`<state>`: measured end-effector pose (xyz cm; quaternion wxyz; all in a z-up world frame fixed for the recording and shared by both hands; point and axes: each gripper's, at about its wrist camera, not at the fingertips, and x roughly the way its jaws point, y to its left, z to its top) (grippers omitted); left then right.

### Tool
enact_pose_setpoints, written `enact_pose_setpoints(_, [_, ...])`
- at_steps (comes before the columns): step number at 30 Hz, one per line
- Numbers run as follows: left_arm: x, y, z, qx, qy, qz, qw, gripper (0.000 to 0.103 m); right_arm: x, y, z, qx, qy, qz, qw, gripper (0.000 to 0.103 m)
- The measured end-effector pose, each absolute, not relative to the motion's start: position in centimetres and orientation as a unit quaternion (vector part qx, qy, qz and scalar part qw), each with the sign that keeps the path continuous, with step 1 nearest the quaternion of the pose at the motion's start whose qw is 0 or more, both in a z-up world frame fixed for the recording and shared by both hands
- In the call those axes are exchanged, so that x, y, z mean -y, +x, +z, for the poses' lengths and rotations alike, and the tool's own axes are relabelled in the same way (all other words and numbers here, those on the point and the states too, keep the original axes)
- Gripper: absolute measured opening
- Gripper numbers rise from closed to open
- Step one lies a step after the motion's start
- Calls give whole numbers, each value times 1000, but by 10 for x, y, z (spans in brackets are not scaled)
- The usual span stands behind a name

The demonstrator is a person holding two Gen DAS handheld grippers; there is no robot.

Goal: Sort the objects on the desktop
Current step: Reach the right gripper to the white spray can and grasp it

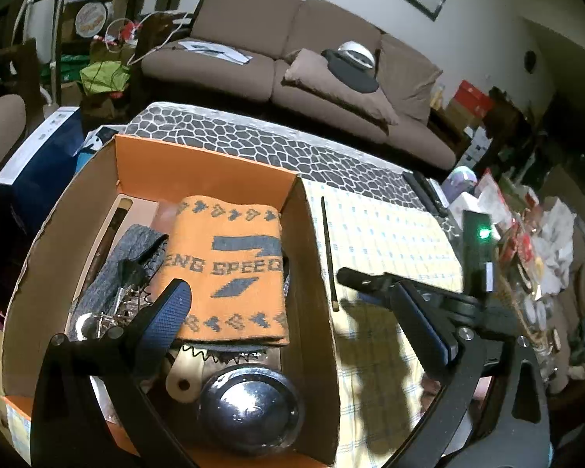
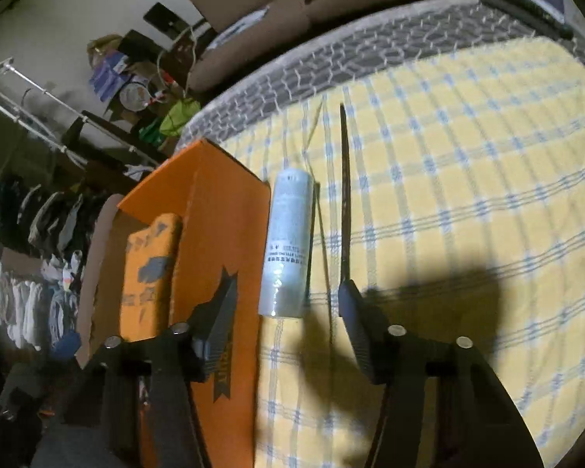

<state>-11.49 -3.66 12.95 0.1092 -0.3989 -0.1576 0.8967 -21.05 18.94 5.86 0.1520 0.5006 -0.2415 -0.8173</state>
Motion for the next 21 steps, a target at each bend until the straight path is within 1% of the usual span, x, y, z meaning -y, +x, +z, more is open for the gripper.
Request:
enact_pose_setpoints(10, [57,-113,128,175,-399,894,106,103,-164,-223,39,224,509,-819,143,55])
enact_pose_setpoints(13, [63,-113,126,182,-401,891,107,103,-160,-223,38,235,503,-818,148,53])
enact_pose_setpoints(15, [65,-113,125,186,-402,890,108,103,-161,-224,38,240,501,-818,149,49])
enact_pose_setpoints(19, [68,-111,125,190,-401,889,109,103,-173,-226,29,280,510,-801,143,46])
enact_pose_setpoints(21, [69,-111,125,191,-401,889,108,103,-176,-226,28,270,512,-804,138,43])
